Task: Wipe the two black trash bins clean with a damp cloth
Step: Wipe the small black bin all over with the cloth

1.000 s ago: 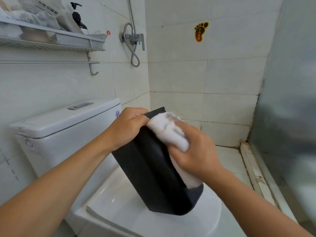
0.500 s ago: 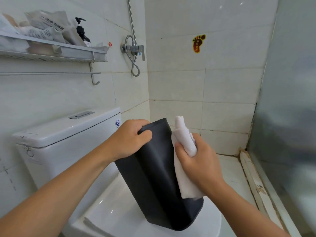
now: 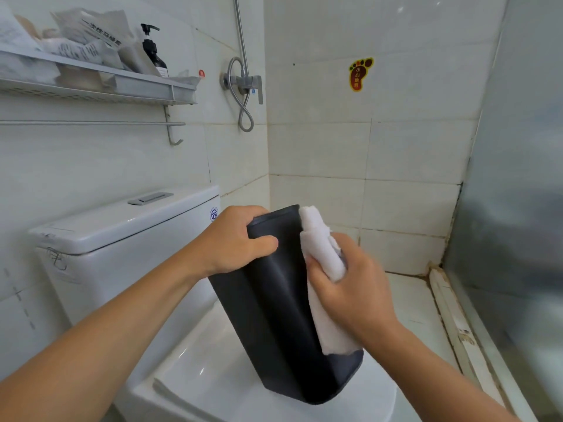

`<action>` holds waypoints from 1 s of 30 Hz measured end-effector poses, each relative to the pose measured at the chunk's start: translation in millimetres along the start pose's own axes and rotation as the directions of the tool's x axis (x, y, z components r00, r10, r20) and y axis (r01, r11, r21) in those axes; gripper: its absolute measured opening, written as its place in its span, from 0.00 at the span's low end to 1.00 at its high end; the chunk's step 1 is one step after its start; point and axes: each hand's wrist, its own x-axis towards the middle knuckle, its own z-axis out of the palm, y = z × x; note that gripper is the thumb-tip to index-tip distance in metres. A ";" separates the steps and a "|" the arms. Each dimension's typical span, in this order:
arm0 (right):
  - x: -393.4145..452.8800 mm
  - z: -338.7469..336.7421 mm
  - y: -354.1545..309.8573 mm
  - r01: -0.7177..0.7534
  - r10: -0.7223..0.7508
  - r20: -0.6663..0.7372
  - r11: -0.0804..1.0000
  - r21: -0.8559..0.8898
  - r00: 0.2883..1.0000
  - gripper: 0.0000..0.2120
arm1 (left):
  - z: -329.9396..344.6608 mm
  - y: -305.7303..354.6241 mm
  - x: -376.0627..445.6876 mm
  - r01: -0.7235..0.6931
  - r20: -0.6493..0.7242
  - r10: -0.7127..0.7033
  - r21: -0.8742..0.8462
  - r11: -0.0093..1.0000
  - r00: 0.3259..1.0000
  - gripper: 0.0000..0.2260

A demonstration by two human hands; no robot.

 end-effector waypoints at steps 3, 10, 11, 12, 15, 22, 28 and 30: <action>-22.0 -0.2 -6.3 0.150 -0.149 0.027 0.988 -0.040 0.988 0.18 | -2.4 -2.3 -0.2 -0.006 0.014 0.006 -0.005 1.000 1.000 0.05; 24.3 0.2 -1.0 0.000 0.001 -0.026 0.998 0.056 1.000 0.14 | 1.2 8.7 -6.3 -0.002 0.069 0.004 -0.033 0.999 0.998 0.03; 26.7 -0.1 -1.0 0.014 -0.012 -0.028 0.998 0.067 1.000 0.14 | 1.7 10.5 -7.0 -0.001 0.078 0.003 -0.028 1.000 0.997 0.03; 26.8 -0.8 -1.5 0.036 -0.034 -0.024 0.997 0.070 0.999 0.16 | 2.0 11.2 -7.0 -0.002 0.083 0.004 -0.026 1.000 0.997 0.03; 27.5 -3.4 -3.5 0.093 -0.093 -0.007 0.993 0.075 0.996 0.22 | 2.2 12.6 -7.8 -0.008 0.087 0.009 -0.012 1.000 0.996 0.04; 25.6 -3.7 -13.4 0.222 -0.222 -0.015 0.973 0.057 0.975 0.21 | -1.4 16.5 -11.2 -0.069 0.185 0.079 -0.060 0.996 0.980 0.20; 1.0 -5.5 12.1 0.213 -0.213 0.106 0.977 0.012 0.971 0.20 | -5.9 5.9 -2.1 -0.019 0.142 0.027 -0.061 0.998 0.989 0.12; -11.9 -5.8 24.6 0.167 -0.166 0.149 0.986 0.006 0.975 0.21 | -8.4 -1.6 1.3 0.029 0.108 -0.023 -0.056 0.998 0.994 0.15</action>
